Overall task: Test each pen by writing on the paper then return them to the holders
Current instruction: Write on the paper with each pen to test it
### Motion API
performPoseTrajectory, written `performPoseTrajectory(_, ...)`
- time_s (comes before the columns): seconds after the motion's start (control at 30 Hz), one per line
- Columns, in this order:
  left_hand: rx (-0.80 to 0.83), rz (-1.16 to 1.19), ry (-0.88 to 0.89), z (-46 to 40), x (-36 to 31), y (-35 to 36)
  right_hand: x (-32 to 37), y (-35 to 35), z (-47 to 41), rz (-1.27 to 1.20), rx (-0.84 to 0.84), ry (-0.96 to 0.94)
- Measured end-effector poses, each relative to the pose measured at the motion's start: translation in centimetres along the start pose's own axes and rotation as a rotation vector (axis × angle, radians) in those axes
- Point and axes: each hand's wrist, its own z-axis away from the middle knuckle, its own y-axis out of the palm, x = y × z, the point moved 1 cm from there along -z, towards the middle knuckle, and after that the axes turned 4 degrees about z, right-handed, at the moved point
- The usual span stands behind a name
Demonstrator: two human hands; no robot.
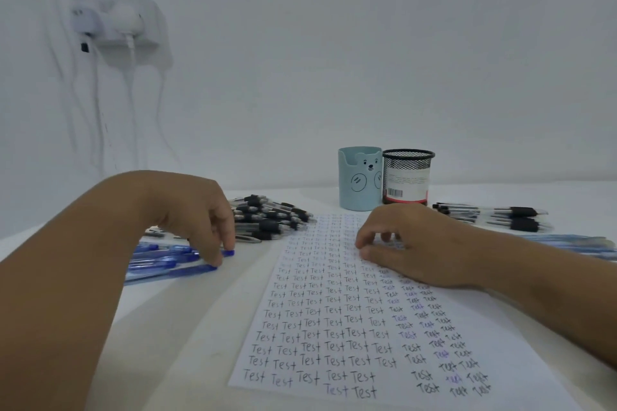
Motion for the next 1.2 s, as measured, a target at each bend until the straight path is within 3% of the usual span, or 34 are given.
performPoseTrajectory(0.37,-0.129,0.009,0.041,-1.3,0.0,1.2,-0.4,0.1,0.1,-0.007,0.002,-0.005)
performPoseTrajectory(0.5,-0.277,0.105,0.117,-1.1,-1.2,0.9,-0.4,0.1,0.1,0.002,0.002,-0.011)
performPoseTrajectory(0.67,-0.541,0.542,0.360,-0.6,-3.4,0.8,-0.5,0.1,0.1,-0.007,0.003,0.000)
performPoseTrajectory(0.73,-0.663,0.839,0.495,-0.6,-4.3,0.5,-0.4,0.1,0.1,-0.011,0.004,0.006)
performPoseTrajectory(0.83,-0.584,1.558,0.611,-1.0,-5.4,0.4,-0.3,0.1,0.1,0.000,0.006,0.001)
performPoseTrajectory(0.93,-0.402,2.051,0.546,-1.8,-6.1,1.4,-0.3,0.1,0.1,0.001,-0.003,-0.008)
performPoseTrajectory(1.07,-0.382,2.200,0.442,-2.5,-6.7,2.6,-0.3,0.1,0.0,-0.003,-0.006,-0.006)
performPoseTrajectory(1.2,-0.377,2.240,0.468,-2.3,-7.6,3.4,-0.5,0.0,0.1,-0.009,0.007,0.040)
